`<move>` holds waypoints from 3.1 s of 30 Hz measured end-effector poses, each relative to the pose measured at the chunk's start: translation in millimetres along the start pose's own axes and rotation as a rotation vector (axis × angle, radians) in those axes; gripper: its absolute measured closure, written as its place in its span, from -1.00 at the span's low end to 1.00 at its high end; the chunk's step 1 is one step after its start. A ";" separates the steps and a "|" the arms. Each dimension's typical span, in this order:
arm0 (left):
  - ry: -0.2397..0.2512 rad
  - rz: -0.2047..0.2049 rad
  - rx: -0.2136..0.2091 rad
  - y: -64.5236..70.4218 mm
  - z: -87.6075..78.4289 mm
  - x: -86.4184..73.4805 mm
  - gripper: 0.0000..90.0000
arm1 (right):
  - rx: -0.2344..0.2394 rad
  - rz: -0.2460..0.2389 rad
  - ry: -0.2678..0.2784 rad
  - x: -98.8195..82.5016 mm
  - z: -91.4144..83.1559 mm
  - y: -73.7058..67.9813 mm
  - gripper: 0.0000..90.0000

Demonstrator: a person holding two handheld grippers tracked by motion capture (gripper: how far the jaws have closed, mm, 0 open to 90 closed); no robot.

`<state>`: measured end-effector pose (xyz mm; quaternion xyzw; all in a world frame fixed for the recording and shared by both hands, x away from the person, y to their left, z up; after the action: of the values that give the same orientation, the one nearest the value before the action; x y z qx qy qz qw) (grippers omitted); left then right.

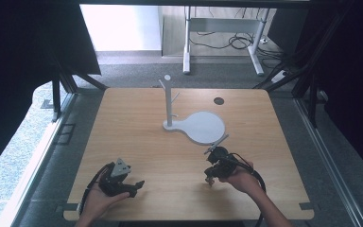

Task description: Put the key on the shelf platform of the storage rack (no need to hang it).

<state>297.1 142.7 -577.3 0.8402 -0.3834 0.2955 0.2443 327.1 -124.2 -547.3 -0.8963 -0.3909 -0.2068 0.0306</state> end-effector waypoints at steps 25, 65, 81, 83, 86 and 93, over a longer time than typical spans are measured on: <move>-0.002 -0.003 -0.001 -0.7 0.3 -0.6 -0.49 | -0.040 0.019 0.045 15.7 -26.6 23.9 0.99; -0.005 -0.007 0.001 -3.3 -0.1 -2.0 -0.49 | -0.085 0.018 0.072 65.0 -25.1 54.4 0.99; -0.005 -0.009 0.002 -3.8 -0.4 -2.4 -0.49 | -0.084 0.030 0.061 87.8 -23.6 65.0 0.99; -0.005 -0.010 0.002 -4.0 -0.5 -2.4 -0.49 | -0.083 0.030 0.063 88.5 -23.5 65.8 0.99; -0.004 -0.010 0.001 -4.5 -0.7 -2.6 -0.49 | -0.083 0.043 0.056 92.0 -22.8 70.7 0.99; -0.004 -0.012 0.003 -5.4 -1.3 -3.0 -0.49 | -0.084 0.074 0.043 97.4 -17.0 85.0 0.99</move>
<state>299.3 148.2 -579.4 0.8436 -0.3783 0.2927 0.2442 441.1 -119.6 -484.3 -0.9060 -0.3479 -0.2408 0.0090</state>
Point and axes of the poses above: each handheld gripper's, and its own axes: z roughly forward along the jaws, x roughly out of its top, y roughly to its right, the point moved 10 cm from there along z, roughly forward along the jaws, and after that the axes turned 15 degrees about -x, right-handed, at the moved point
